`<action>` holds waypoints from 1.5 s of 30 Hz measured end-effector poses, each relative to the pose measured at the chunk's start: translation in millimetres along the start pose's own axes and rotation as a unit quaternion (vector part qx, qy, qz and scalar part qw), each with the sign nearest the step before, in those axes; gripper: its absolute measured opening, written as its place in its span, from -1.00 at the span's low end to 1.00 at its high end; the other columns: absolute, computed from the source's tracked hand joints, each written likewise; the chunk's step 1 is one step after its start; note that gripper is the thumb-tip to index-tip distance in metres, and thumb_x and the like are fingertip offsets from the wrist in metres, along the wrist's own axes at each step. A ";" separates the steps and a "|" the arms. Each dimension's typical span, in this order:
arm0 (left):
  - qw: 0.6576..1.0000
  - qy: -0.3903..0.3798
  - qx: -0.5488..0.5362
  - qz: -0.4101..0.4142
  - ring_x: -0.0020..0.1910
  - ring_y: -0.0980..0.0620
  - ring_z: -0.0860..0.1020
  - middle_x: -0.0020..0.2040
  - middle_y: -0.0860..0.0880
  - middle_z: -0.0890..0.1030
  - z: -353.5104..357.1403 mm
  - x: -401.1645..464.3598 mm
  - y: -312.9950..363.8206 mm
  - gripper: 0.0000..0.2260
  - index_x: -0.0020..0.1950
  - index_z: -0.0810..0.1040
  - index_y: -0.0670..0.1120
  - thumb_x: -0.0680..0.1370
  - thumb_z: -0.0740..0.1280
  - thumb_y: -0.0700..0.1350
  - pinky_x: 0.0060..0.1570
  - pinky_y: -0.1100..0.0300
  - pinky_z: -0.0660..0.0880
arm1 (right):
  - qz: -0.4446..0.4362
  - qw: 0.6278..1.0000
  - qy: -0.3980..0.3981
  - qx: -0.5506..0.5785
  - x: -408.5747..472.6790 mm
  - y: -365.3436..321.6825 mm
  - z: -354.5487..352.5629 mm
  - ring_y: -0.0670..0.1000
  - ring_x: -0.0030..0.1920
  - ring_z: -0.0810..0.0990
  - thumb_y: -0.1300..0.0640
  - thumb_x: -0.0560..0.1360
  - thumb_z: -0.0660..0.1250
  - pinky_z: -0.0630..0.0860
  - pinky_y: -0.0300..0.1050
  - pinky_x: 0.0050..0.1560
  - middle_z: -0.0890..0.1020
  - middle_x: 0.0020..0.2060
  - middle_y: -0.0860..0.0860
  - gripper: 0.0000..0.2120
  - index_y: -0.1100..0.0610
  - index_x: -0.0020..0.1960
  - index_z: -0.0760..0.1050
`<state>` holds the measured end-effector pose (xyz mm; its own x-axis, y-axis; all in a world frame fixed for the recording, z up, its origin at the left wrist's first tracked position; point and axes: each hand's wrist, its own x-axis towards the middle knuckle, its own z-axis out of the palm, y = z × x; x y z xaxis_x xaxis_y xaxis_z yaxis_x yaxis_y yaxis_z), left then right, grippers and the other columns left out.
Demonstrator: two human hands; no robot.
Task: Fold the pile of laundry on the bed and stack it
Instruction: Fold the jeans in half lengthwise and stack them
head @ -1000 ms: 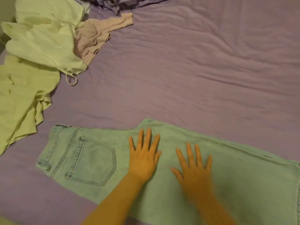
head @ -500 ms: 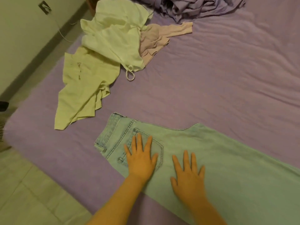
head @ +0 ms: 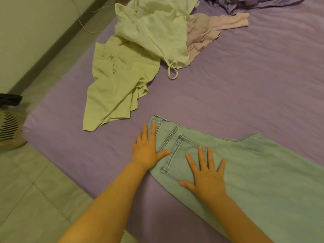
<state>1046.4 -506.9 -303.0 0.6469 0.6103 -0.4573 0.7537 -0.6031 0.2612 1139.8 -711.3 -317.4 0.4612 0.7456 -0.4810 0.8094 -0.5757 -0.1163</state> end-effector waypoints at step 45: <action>0.945 -0.091 0.170 0.263 0.41 -0.23 -0.47 0.49 -0.09 -0.43 136.1 -165.6 296.1 -0.44 0.45 -0.43 0.13 0.66 -0.06 0.12 0.40 -0.27 -0.31 | 0.390 0.726 0.240 0.513 -246.5 228.5 30.1 0.12 0.17 0.55 0.08 0.53 0.34 0.44 -0.22 -0.04 0.53 0.27 0.11 -0.39 0.13 0.49 0.16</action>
<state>1146.6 -856.4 -265.6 0.8676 0.1013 -0.4868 0.2329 -0.9478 0.2178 1200.1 -1036.7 -251.6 0.9065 -0.0516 -0.4191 -0.3496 -0.6484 -0.6763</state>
